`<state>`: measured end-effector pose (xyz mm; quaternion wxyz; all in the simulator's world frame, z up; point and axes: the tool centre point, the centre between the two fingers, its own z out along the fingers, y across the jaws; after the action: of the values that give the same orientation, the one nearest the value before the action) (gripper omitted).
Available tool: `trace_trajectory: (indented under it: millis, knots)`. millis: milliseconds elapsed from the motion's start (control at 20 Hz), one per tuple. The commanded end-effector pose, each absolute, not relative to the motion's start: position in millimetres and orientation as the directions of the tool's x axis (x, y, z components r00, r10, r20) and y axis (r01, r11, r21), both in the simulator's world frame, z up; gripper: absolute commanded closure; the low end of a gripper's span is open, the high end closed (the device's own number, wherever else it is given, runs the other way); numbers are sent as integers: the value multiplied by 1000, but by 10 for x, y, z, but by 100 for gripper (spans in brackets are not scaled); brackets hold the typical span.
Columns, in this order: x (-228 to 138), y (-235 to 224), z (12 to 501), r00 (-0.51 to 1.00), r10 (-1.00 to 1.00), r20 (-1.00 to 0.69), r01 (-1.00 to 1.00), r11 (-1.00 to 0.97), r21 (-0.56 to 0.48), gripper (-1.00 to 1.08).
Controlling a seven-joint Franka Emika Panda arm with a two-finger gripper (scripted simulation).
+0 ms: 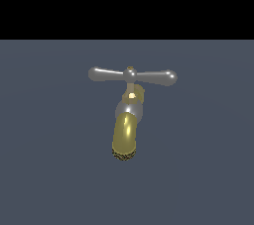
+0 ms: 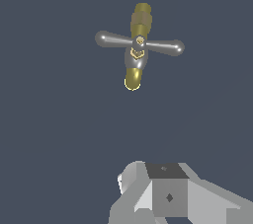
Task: Turn on the faucet by rotating a designated handle.
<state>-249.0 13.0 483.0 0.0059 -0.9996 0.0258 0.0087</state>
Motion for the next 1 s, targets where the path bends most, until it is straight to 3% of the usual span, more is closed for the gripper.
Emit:
trace_trajectory:
  millis: [0, 950]
  knots:
    - [-2474, 167, 4790, 997, -74, -18, -74, -997, -11, 108]
    - [-2084, 709, 4148, 901, -433, -18, -433, -901, -8, 108]
